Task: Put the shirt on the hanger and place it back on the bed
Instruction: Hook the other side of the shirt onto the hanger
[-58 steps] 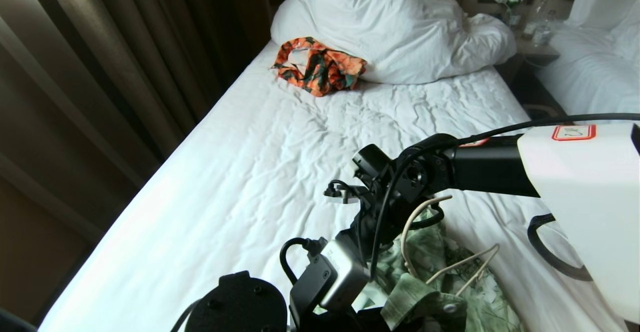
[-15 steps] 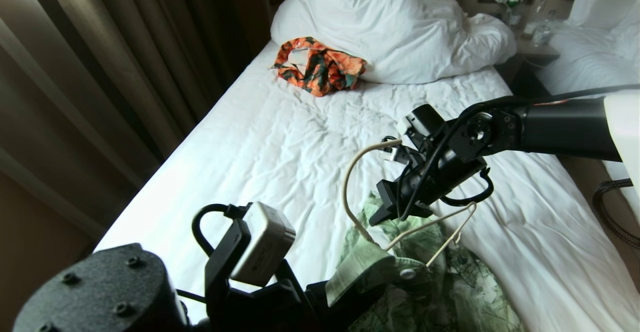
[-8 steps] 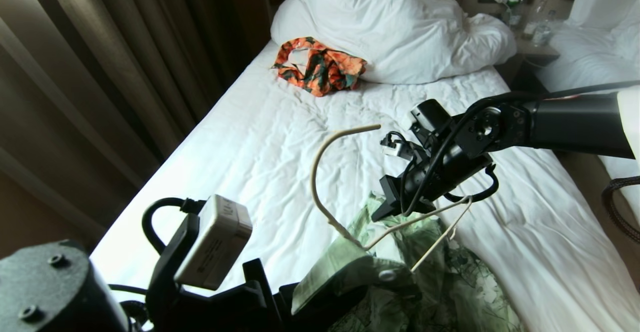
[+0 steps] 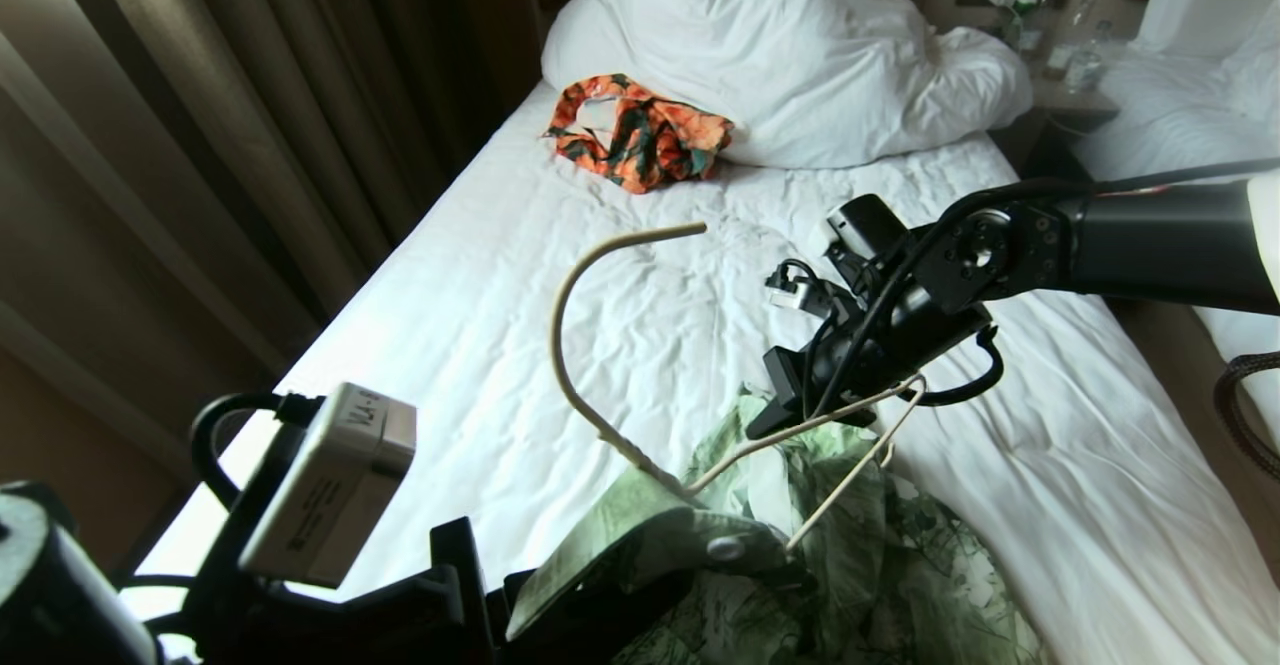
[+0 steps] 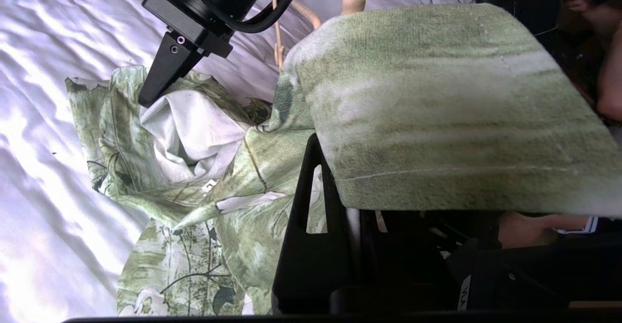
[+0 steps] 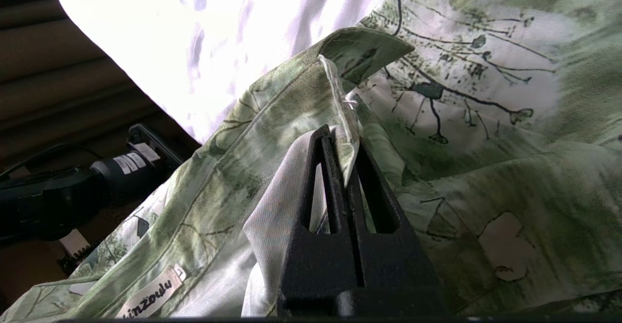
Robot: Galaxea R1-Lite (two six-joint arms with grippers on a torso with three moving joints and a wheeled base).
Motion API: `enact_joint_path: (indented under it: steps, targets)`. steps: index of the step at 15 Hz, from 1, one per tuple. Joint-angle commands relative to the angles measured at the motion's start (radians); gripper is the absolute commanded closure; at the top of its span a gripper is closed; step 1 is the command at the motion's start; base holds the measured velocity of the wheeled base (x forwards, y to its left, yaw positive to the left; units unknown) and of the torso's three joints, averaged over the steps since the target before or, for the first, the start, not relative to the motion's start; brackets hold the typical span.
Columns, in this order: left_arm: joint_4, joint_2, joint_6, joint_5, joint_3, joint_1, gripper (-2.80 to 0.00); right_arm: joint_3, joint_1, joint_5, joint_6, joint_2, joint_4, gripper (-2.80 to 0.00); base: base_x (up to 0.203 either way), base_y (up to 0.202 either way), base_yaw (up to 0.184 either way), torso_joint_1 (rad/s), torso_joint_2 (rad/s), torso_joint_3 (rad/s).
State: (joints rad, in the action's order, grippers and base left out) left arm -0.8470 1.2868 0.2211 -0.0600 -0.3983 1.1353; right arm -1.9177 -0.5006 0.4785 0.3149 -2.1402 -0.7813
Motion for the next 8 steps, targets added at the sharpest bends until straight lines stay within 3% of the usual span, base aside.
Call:
enact_joint_path:
  steps: [1, 8]
  targets:
    - [0.001, -0.029, 0.001, -0.002, -0.003, 0.0, 0.0, -0.001, 0.001, 0.003, 0.001, 0.0, -0.003, 0.0, 0.0, 0.0, 0.0, 0.0, 0.0, 0.0]
    - [0.056, -0.1, 0.0, -0.021, -0.008, -0.004, 0.0, -0.003, 0.005, 0.003, 0.001, 0.001, 0.0, 0.0, 0.0, 0.0, 0.0, 0.0, 0.0, 0.0]
